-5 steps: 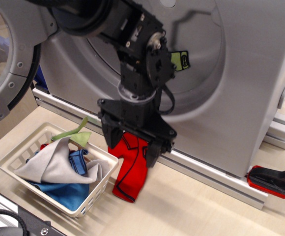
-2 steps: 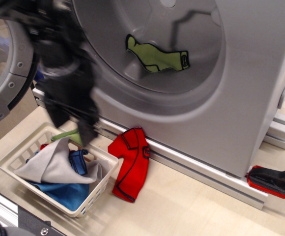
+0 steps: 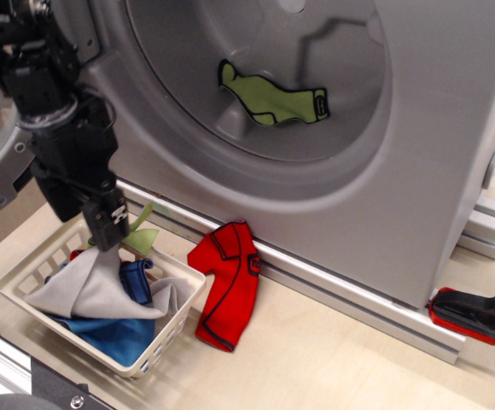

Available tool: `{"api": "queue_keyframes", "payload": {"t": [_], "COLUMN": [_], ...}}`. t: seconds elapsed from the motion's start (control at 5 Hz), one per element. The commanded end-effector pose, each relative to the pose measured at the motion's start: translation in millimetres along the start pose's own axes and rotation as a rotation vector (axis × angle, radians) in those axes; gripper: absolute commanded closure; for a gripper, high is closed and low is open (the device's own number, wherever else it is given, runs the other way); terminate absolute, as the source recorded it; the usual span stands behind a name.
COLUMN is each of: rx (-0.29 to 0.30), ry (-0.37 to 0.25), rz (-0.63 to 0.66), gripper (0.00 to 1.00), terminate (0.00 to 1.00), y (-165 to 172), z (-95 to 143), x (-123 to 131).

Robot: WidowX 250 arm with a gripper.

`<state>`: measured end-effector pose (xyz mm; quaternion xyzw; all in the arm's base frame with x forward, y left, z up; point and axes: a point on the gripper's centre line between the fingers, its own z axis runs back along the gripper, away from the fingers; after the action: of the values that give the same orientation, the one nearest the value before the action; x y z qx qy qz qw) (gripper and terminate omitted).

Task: Put clothes in laundry machine

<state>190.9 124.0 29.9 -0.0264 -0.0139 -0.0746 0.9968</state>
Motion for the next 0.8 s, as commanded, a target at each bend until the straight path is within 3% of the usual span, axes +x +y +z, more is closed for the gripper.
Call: {"api": "queue_keyframes", "payload": {"t": [0.0,0.2,0.4,0.6], "rx": [-0.098,-0.131,-0.113,-0.057], "ry": [0.025,0.03,0.04,0.023], "rz": [-0.083,-0.105,-0.104,-0.091], "gripper": [0.0,0.0,0.0,0.0], "terminate": [0.0,0.0,0.0,0.0], "y": [5.5,-4.6,-9.1,-9.5], "z": [-27.5,-48.0,-68.0,-84.1], "x": [6.4,-4.5,-8.9,-8.6]}}
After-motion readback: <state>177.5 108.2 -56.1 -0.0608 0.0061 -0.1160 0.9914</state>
